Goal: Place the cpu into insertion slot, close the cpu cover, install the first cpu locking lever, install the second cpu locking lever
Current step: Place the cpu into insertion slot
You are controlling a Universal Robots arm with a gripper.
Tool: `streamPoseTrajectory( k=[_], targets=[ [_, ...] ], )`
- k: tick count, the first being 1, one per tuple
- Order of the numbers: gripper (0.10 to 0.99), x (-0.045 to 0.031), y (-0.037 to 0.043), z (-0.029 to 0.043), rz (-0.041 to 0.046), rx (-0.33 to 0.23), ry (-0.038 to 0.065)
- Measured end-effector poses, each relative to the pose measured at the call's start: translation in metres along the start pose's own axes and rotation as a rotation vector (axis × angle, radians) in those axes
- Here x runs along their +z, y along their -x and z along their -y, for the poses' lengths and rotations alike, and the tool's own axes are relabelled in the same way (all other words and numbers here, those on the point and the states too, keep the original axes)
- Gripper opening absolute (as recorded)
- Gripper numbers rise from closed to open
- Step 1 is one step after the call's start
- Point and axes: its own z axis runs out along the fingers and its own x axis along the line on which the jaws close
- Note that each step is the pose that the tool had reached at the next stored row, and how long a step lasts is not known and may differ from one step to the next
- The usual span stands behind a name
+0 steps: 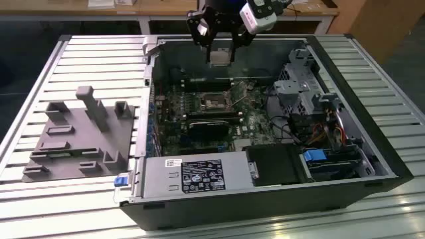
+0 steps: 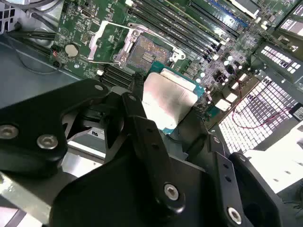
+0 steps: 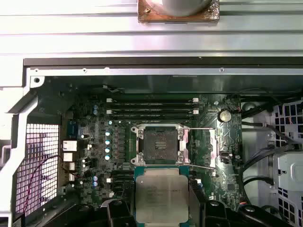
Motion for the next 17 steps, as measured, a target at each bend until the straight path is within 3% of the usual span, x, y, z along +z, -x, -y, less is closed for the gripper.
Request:
streamPoseTrajectory(
  k=[11, 17],
  targets=[
    [0.541, 0.0013, 0.0001, 0.0001, 0.0007, 0.0, 0.0],
    [0.541, 0.0077, 0.0, 0.0007, 0.0092, -0.001, 0.0]
  ],
)
